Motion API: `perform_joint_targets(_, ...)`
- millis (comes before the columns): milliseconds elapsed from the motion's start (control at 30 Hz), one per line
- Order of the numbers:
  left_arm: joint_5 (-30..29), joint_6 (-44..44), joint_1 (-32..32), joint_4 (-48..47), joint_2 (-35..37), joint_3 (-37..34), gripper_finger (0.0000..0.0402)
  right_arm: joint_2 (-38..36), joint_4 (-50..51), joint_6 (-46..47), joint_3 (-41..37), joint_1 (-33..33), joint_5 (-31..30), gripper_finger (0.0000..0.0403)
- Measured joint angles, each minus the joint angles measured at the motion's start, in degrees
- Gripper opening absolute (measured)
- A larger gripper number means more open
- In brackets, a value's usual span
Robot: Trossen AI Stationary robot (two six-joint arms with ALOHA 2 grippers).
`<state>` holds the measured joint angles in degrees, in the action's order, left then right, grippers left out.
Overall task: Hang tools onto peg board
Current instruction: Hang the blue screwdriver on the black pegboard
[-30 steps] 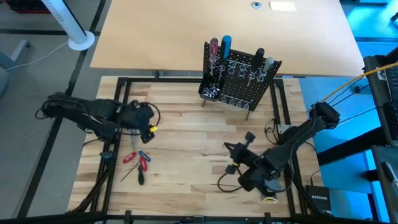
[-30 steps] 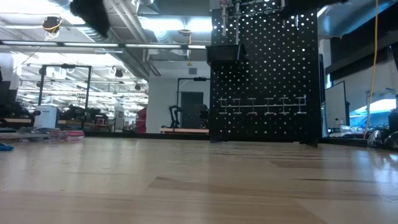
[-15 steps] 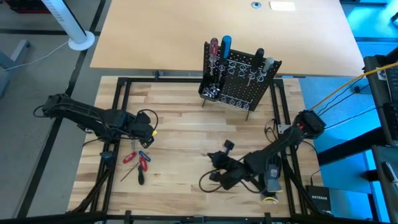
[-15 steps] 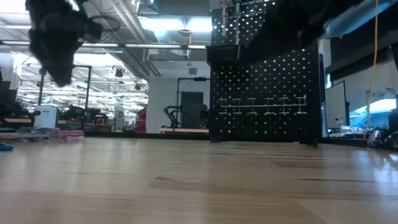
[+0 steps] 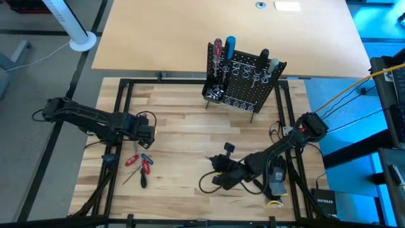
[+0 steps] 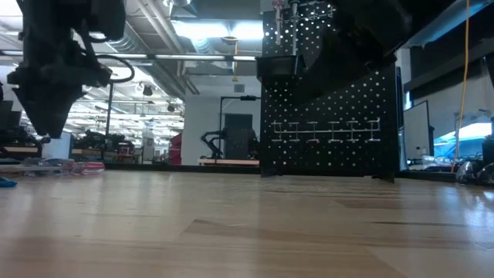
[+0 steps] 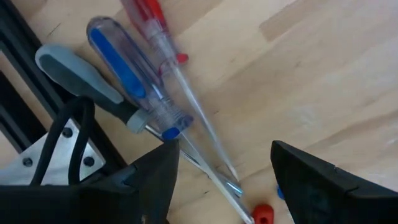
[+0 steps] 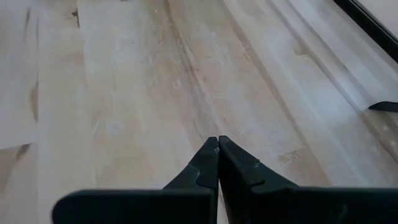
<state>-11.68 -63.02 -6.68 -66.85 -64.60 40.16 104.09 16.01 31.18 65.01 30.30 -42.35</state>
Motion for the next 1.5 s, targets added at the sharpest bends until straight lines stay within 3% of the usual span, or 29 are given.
perform_joint_targets(700, 1.5, 3.8, 1.6, 1.1, -0.3, -2.9, 0.0243, 0.0, 0.0, -0.2, 0.0, 0.0, 0.0, 0.0010)
perform_joint_targets(1500, 4.3, 9.6, 4.1, 23.1, -0.3, -12.4, 0.0243, 0.0, 0.1, -1.2, 0.1, 0.0, -0.5, 0.0010)
